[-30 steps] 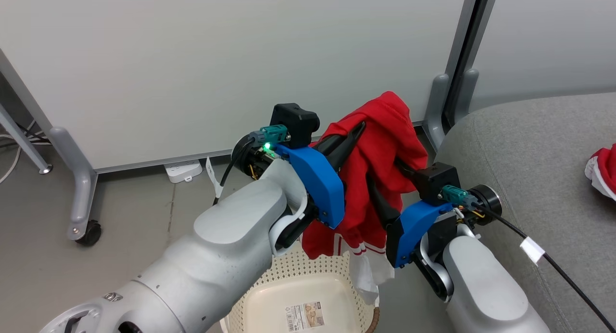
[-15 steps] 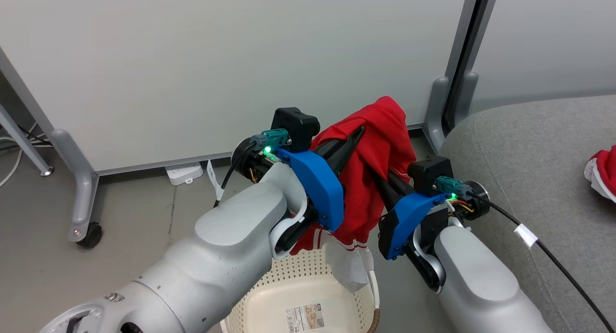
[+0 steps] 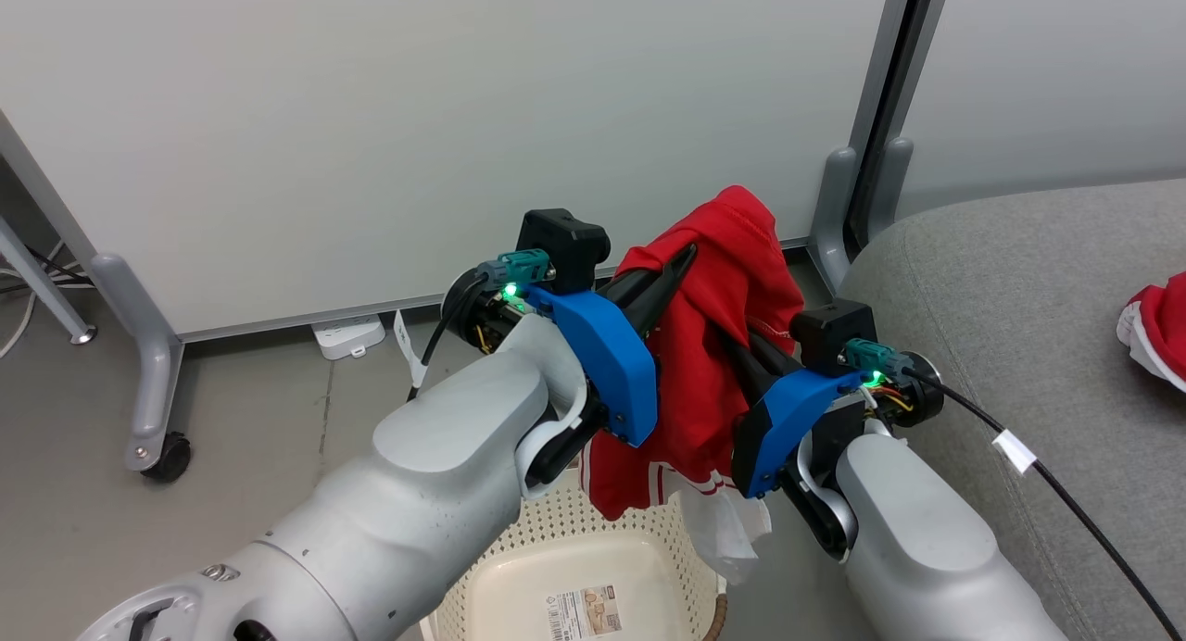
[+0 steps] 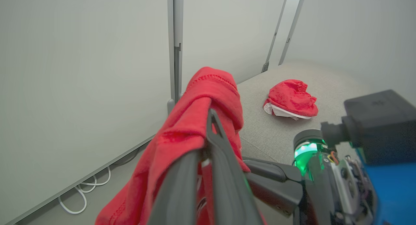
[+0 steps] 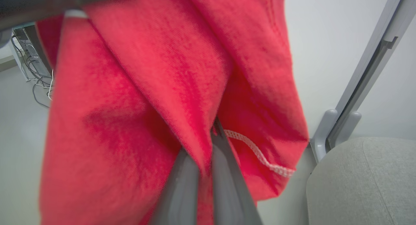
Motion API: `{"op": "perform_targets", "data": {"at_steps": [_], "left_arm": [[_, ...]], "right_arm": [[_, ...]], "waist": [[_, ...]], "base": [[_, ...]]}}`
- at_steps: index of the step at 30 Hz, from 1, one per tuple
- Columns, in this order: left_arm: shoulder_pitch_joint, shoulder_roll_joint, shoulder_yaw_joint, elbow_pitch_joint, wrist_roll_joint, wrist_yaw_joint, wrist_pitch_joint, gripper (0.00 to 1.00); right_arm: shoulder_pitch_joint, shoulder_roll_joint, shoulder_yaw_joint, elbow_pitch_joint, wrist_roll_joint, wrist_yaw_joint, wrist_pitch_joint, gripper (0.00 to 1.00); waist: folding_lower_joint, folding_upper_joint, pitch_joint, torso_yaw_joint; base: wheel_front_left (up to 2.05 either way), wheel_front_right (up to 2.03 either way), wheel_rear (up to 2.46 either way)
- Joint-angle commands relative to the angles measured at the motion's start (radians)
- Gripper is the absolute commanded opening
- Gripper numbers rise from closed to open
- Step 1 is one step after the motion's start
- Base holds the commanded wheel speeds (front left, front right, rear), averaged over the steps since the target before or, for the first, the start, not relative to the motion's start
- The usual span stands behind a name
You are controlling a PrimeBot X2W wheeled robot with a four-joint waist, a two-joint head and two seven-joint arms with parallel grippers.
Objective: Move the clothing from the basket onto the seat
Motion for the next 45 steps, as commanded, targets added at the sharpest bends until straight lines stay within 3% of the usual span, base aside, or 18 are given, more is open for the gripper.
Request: {"op": "perform_targets", "data": {"at_steps": [1,10,12,13,21,29,35,45], "left_arm": [[-0.013,0.002,-0.002,0.002,-0.007,0.003,-0.008,0.00],[-0.018,0.002,-0.004,0.006,-0.008,0.004,-0.009,0.00],[-0.020,0.002,-0.005,0.006,-0.005,0.007,-0.012,0.36],[-0.020,0.002,-0.005,0.006,-0.001,0.010,-0.015,1.00],[0.051,0.007,0.017,0.023,0.052,0.002,-0.059,1.00],[0.311,0.115,0.302,-0.236,0.311,0.028,-0.061,1.00],[0.583,0.173,0.507,-0.408,0.484,0.016,-0.061,1.00],[0.866,0.158,0.763,-0.532,0.682,-0.002,-0.061,1.00]], "right_arm": [[-0.014,0.000,0.003,0.006,0.007,0.000,-0.007,0.00],[-0.023,-0.001,0.022,0.026,0.015,0.000,-0.016,0.00],[-0.023,-0.001,0.025,0.030,0.018,0.000,-0.017,0.00],[-0.024,-0.001,0.026,0.031,0.020,0.000,-0.018,0.00],[-0.032,-0.001,0.022,0.026,0.018,0.000,-0.037,0.00],[-0.013,0.000,-0.020,0.008,-0.006,0.000,-0.051,0.00],[0.012,0.000,-0.056,-0.017,-0.029,0.000,-0.045,0.00],[0.050,0.000,-0.092,-0.071,-0.061,0.000,-0.014,0.00]], "waist": [[0.0000,0.0000,0.000,0.000],[0.0000,0.0000,0.000,-0.006],[0.0000,0.0000,0.000,-0.006],[0.0000,0.0000,0.001,-0.006],[0.0000,0.0000,0.006,-0.001],[0.0000,0.0000,0.013,0.008],[0.0000,0.0000,0.014,0.017],[0.0000,0.0000,0.013,0.029]], "base": [[0.00,0.00,0.00],[0.00,0.00,0.00],[0.00,0.00,0.00],[0.00,0.00,0.00],[0.00,0.00,0.00],[0.00,0.00,0.00],[0.00,0.00,0.00],[0.00,0.00,0.00]]}}
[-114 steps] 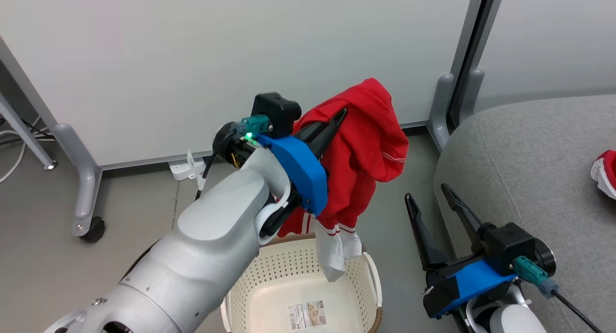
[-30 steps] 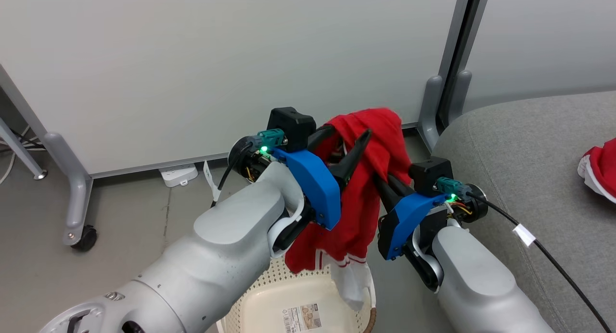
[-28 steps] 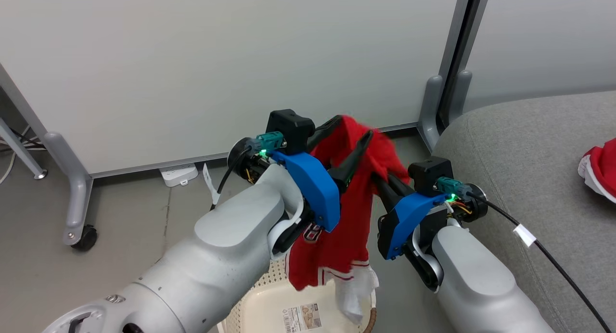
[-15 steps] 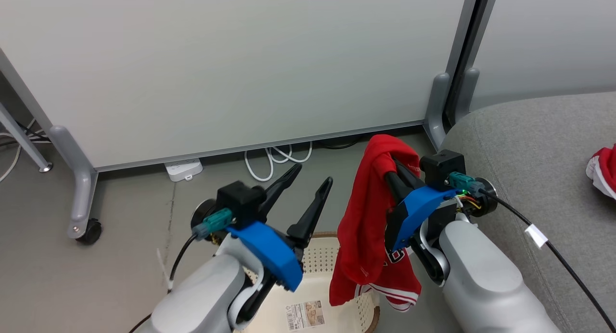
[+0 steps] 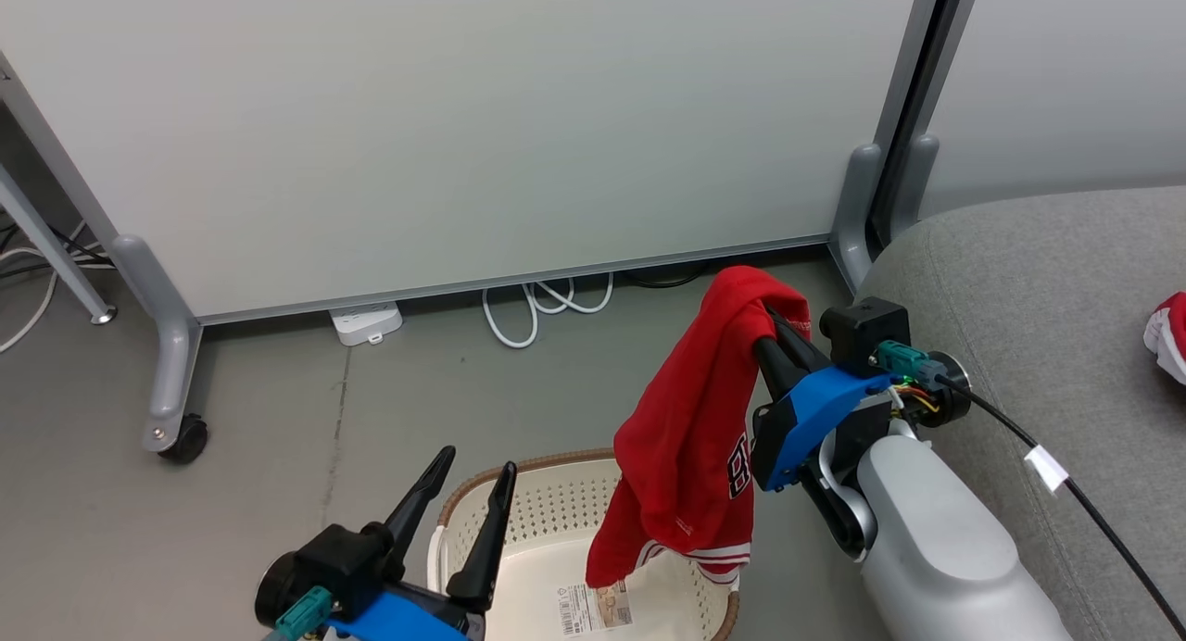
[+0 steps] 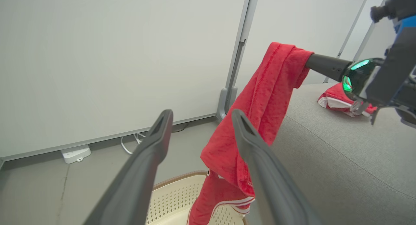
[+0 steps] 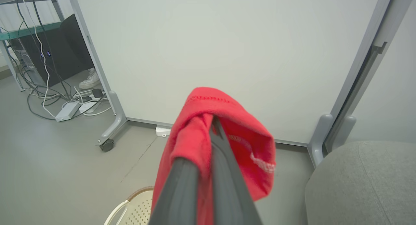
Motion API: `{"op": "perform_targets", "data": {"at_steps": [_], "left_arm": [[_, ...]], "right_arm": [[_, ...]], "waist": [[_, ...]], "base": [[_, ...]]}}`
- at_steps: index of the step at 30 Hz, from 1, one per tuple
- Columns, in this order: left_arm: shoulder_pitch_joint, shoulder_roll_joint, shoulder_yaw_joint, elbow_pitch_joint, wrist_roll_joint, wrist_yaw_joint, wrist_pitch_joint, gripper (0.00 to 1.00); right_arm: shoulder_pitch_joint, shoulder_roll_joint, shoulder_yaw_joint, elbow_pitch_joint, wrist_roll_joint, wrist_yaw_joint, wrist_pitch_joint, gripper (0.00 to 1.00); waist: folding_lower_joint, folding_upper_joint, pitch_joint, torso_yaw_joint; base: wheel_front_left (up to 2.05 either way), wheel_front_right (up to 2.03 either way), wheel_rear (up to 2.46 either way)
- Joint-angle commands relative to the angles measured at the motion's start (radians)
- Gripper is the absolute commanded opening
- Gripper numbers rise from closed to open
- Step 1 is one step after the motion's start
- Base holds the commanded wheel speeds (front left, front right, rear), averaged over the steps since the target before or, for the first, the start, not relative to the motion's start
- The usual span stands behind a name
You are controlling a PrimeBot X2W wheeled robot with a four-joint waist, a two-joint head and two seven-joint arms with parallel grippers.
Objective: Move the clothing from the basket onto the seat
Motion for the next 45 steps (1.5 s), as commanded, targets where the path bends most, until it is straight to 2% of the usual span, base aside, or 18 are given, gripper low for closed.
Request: {"op": "perform_targets", "data": {"at_steps": [1,10,16,23,34,35,42,45], "left_arm": [[0.026,-0.003,0.023,-0.007,0.018,-0.011,-0.003,1.00],[0.076,-0.058,0.110,-0.005,0.108,-0.052,-0.003,1.00],[0.078,-0.078,0.143,0.008,0.154,-0.067,-0.003,1.00],[0.077,-0.084,0.172,0.016,0.201,-0.074,-0.003,1.00],[0.043,-0.089,0.191,0.018,0.253,-0.079,-0.003,1.00],[0.043,-0.089,0.191,0.018,0.253,-0.079,-0.003,1.00],[0.039,-0.094,0.195,0.017,0.264,-0.083,-0.003,1.00],[0.020,-0.098,0.175,0.021,0.268,-0.084,-0.003,1.00]], "right_arm": [[0.012,0.000,-0.004,-0.013,-0.007,0.000,0.005,0.00],[0.039,0.000,-0.025,-0.055,-0.019,0.000,0.025,0.00],[0.041,-0.001,-0.031,-0.082,-0.014,0.000,0.035,0.00],[0.048,-0.001,-0.043,-0.114,-0.013,0.000,0.037,0.00],[0.046,0.000,-0.052,-0.137,-0.011,0.000,0.032,0.00],[0.046,0.000,-0.052,-0.137,-0.011,0.000,0.032,0.00],[0.049,0.000,-0.061,-0.135,-0.010,0.000,0.028,0.00],[0.061,0.000,-0.097,-0.139,-0.026,0.000,0.025,0.00]], "waist": [[0.0000,-0.0001,0.001,0.000],[0.0000,-0.0001,0.008,-0.003],[0.0000,-0.0001,0.021,-0.043],[0.0000,-0.0001,0.052,-0.156],[0.0000,-0.0001,0.095,-0.388],[0.0000,-0.0001,0.095,-0.388],[0.0000,-0.0001,0.104,-0.523],[0.0000,-0.0001,0.117,-0.538]], "base": [[0.00,0.00,0.00],[0.00,0.00,0.00],[0.00,0.00,0.00],[0.00,0.00,0.00],[0.00,0.00,0.00],[0.00,0.00,0.00],[0.00,0.00,0.00],[0.00,0.00,0.00]]}}
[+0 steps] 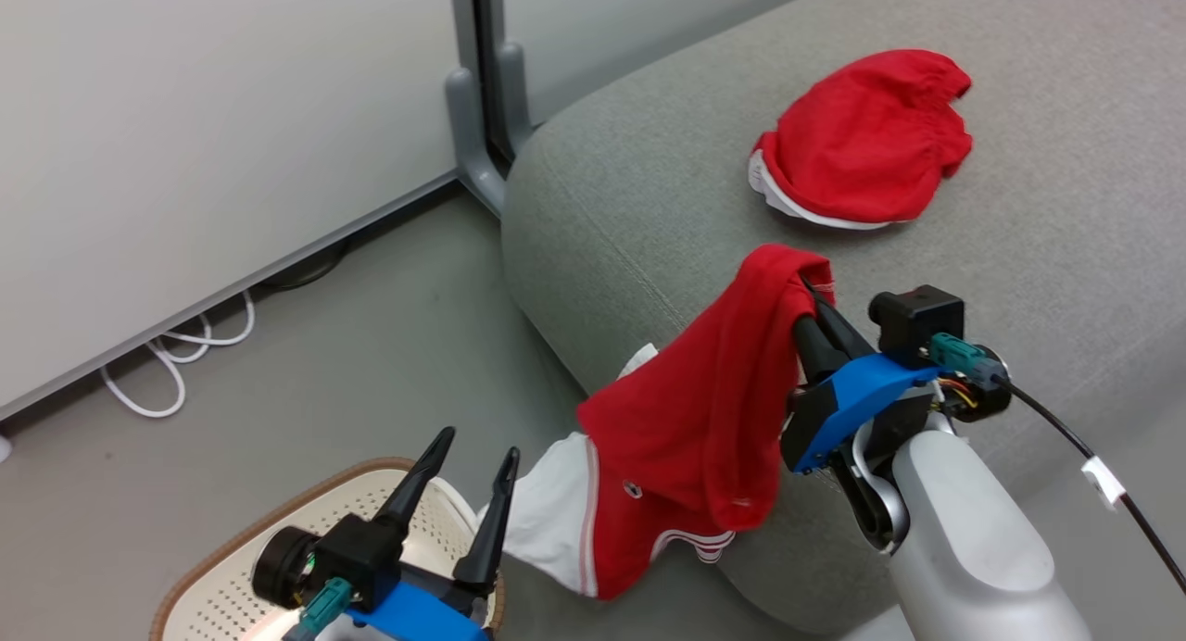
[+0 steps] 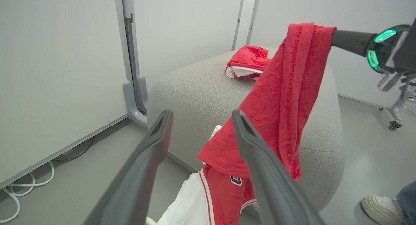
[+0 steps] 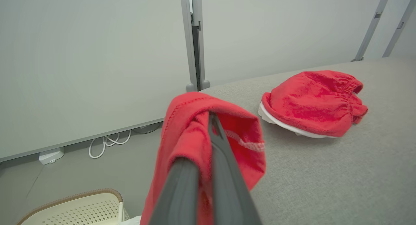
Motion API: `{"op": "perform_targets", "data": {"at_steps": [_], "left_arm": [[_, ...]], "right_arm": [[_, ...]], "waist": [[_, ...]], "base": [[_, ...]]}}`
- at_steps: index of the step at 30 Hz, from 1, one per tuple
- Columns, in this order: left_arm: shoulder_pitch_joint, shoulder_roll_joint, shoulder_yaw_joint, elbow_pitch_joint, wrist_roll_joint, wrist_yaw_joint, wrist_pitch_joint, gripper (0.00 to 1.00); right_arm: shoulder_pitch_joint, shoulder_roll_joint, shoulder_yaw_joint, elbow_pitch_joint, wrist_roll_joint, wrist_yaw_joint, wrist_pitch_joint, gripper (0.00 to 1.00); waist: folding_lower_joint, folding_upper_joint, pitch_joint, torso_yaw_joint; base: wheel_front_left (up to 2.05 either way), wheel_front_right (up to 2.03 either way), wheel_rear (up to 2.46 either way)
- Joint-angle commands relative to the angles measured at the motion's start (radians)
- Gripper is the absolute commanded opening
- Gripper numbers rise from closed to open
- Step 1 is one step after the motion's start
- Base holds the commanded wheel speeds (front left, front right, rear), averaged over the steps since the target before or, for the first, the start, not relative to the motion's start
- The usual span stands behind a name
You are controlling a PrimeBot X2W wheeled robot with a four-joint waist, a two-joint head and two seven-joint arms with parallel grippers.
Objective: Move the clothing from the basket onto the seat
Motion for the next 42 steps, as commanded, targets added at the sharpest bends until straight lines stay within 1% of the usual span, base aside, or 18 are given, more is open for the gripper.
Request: {"op": "perform_targets", "data": {"at_steps": [1,7,14,19,20,22,24,28,31,35,38,40,42], "left_arm": [[-0.016,0.003,-0.006,0.004,0.001,-0.004,-0.003,1.00],[-0.054,0.021,-0.051,0.025,-0.021,-0.004,-0.003,1.00],[-0.058,0.034,-0.062,0.028,-0.034,-0.005,-0.003,1.00],[-0.055,0.038,-0.033,0.006,-0.022,-0.005,-0.003,1.00],[-0.056,0.039,-0.024,-0.002,-0.018,-0.005,-0.003,1.00],[-0.058,0.042,-0.009,-0.022,-0.011,-0.003,-0.003,1.00],[-0.065,0.048,-0.003,-0.042,0.001,-0.003,-0.003,1.00],[-0.095,0.077,-0.016,-0.072,0.026,-0.003,-0.003,1.00],[-0.142,0.099,-0.030,-0.101,0.037,-0.004,-0.003,1.00],[-0.194,0.131,-0.041,-0.153,0.052,-0.004,0.004,1.00],[-0.236,0.151,-0.047,-0.200,0.063,-0.004,0.021,1.00],[-0.254,0.160,-0.049,-0.231,0.073,-0.004,0.033,1.00],[-0.271,0.174,-0.046,-0.261,0.082,-0.003,0.045,1.00]], "right_arm": [[0.013,0.001,-0.006,-0.008,-0.001,0.000,-0.007,0.00],[0.039,0.001,-0.046,-0.037,-0.010,0.000,-0.010,0.00],[0.054,0.001,-0.049,-0.059,0.018,0.000,0.012,0.00],[-0.062,-0.003,-0.121,-0.065,0.026,0.000,0.077,0.00],[-0.100,-0.020,-0.138,-0.062,0.009,0.000,0.099,0.00],[-0.189,-0.042,-0.177,-0.061,0.018,0.000,0.133,0.00],[-0.280,-0.087,-0.228,-0.050,0.004,0.000,0.157,0.00],[-0.465,-0.180,-0.340,-0.023,-0.038,0.000,0.190,0.00],[-0.575,-0.258,-0.434,-0.020,-0.059,-0.001,0.195,0.00],[-0.647,-0.330,-0.513,-0.024,-0.084,0.000,0.183,0.00],[-0.656,-0.382,-0.580,-0.010,-0.093,0.000,0.153,0.00],[-0.640,-0.390,-0.628,0.020,-0.094,0.000,0.122,0.00],[-0.613,-0.380,-0.672,0.062,-0.093,0.000,0.093,0.00]], "waist": [[0.0000,0.0000,0.018,-0.020],[0.0000,0.0000,0.034,-0.026],[0.0000,0.0000,0.043,-0.026],[0.0000,0.0000,0.077,-0.027],[0.0000,0.0000,0.087,-0.028],[0.0000,0.0000,0.115,-0.029],[0.0000,0.0000,0.147,-0.020],[0.0000,0.0000,0.236,0.019],[0.0000,0.0000,0.322,0.057],[0.0000,0.0000,0.436,0.103],[0.0000,0.0000,0.515,0.133],[0.0000,0.0000,0.560,0.151],[0.0000,0.0000,0.606,0.167]], "base": [[0.00,0.00,0.00],[0.00,0.00,0.00],[0.00,0.00,0.00],[0.00,0.00,0.00],[0.00,0.00,0.00],[0.00,0.00,0.00],[0.00,0.00,0.00],[0.00,0.00,0.00],[0.00,0.00,0.00],[0.00,0.00,0.00],[0.00,0.00,0.00],[0.00,0.00,0.00],[0.00,0.00,0.00]]}}
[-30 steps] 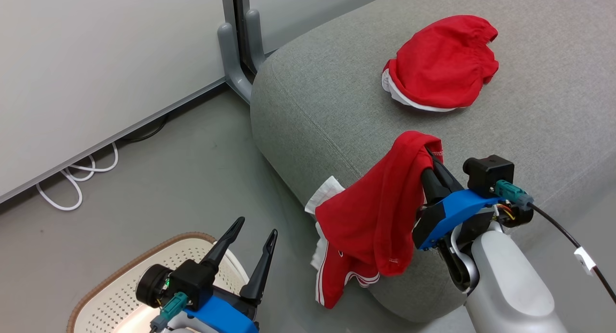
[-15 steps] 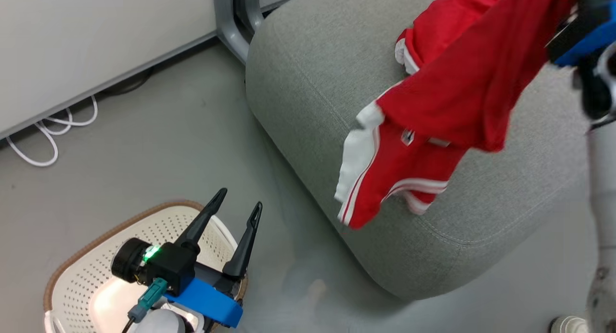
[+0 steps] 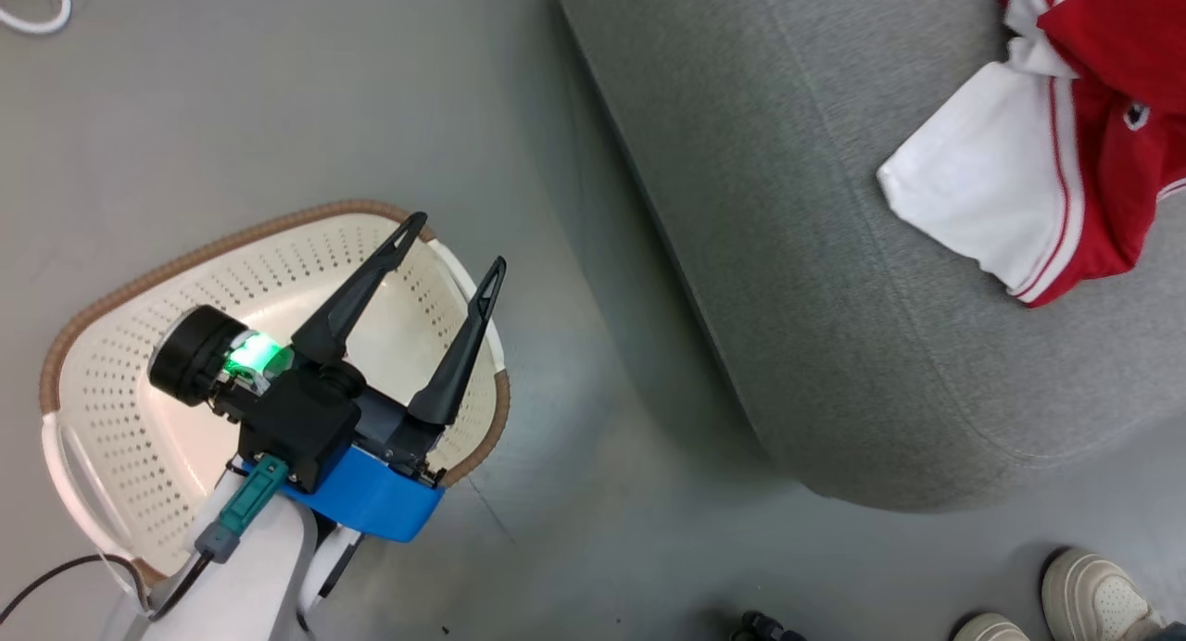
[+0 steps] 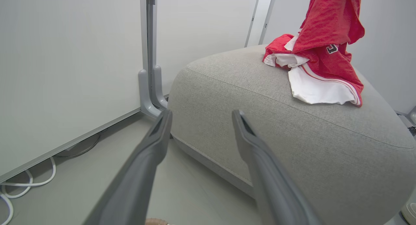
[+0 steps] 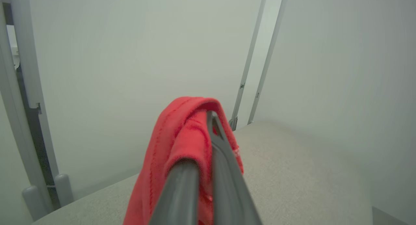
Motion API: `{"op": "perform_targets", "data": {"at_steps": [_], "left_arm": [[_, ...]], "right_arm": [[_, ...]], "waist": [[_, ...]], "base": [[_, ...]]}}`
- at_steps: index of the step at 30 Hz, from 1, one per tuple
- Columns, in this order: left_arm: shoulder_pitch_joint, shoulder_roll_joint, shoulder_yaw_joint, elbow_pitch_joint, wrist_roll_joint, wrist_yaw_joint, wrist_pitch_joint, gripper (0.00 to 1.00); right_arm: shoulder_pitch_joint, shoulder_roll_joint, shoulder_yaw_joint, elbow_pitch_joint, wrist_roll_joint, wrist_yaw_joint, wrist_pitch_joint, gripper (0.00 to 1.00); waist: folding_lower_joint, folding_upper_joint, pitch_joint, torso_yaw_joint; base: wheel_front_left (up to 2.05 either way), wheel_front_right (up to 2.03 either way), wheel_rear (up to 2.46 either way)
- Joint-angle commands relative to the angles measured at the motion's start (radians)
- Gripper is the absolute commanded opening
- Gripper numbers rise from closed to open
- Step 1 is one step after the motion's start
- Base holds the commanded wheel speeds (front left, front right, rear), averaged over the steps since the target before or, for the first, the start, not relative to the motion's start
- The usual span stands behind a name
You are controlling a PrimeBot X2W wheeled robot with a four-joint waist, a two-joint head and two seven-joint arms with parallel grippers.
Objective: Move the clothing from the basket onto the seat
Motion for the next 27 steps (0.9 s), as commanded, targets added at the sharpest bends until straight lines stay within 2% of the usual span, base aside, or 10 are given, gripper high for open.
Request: {"op": "perform_targets", "data": {"at_steps": [1,9,15,16,17,18,19,27], "left_arm": [[-0.020,0.015,0.007,-0.019,0.008,0.001,0.004,1.00],[-0.016,0.039,0.010,-0.085,0.020,0.017,0.032,1.00],[-0.012,0.041,0.016,-0.084,0.011,0.029,0.021,1.00],[-0.012,0.040,0.017,-0.079,0.008,0.031,0.016,1.00],[-0.013,0.038,0.016,-0.074,0.006,0.032,0.013,1.00],[-0.014,0.035,0.015,-0.065,0.004,0.033,0.006,1.00],[-0.015,0.031,0.014,-0.058,0.003,0.034,0.003,1.00],[-0.002,-0.027,-0.006,0.041,-0.031,0.033,-0.038,1.00]], "right_arm": [[0.035,0.025,-0.021,0.034,-0.009,0.000,-0.021,0.00],[0.095,0.083,-0.093,0.243,-0.080,0.000,-0.126,0.00],[0.072,0.079,-0.099,0.344,-0.118,0.000,-0.185,0.00],[0.068,0.074,-0.099,0.356,-0.123,0.000,-0.192,0.25],[0.065,0.069,-0.097,0.367,-0.128,0.000,-0.195,0.45],[0.066,0.067,-0.093,0.379,-0.132,0.000,-0.201,0.87],[0.065,0.063,-0.084,0.389,-0.140,0.000,-0.202,1.00],[0.115,0.025,-0.012,0.433,-0.142,0.000,-0.215,1.00]], "waist": [[-0.0002,0.0000,0.115,0.068],[-0.0002,0.0000,0.182,0.100],[-0.0002,0.0000,0.177,0.116],[-0.0002,0.0000,0.171,0.118],[-0.0002,0.0000,0.165,0.120],[-0.0002,0.0000,0.156,0.124],[-0.0002,0.0000,0.147,0.127],[-0.0002,0.0000,0.013,0.177]], "base": [[0.00,0.00,0.00],[0.00,0.00,0.00],[0.00,0.00,0.00],[0.00,0.00,0.00],[0.00,0.00,0.00],[0.00,0.00,0.00],[0.00,0.00,0.00],[0.00,0.00,0.00]]}}
